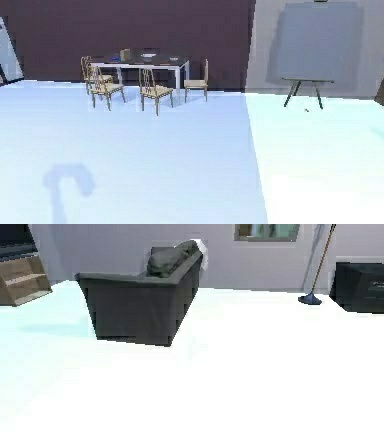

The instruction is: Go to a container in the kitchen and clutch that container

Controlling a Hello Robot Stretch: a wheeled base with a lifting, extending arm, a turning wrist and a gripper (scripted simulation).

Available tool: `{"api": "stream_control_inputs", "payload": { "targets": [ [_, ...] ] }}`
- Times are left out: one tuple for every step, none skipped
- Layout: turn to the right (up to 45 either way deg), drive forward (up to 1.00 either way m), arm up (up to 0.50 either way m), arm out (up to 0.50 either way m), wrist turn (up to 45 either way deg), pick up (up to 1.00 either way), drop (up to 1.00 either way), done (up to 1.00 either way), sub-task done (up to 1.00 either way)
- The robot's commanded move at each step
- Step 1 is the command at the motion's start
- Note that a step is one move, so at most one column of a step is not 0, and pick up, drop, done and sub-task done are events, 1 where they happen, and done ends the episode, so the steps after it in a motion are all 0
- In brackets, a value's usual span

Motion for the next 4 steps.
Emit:
{"api": "stream_control_inputs", "payload": {
  "targets": [
    [0.0,1.00,0.00,0.00,0.0,0.00,0.00,0.00,0.00],
    [0.0,1.00,0.00,0.00,0.0,0.00,0.00,0.00,0.00],
    [0.0,0.60,0.00,0.00,0.0,0.00,0.00,0.00,0.00],
    [-45.0,0.00,0.00,0.00,0.0,0.00,0.00,0.00,0.00]
  ]
}}
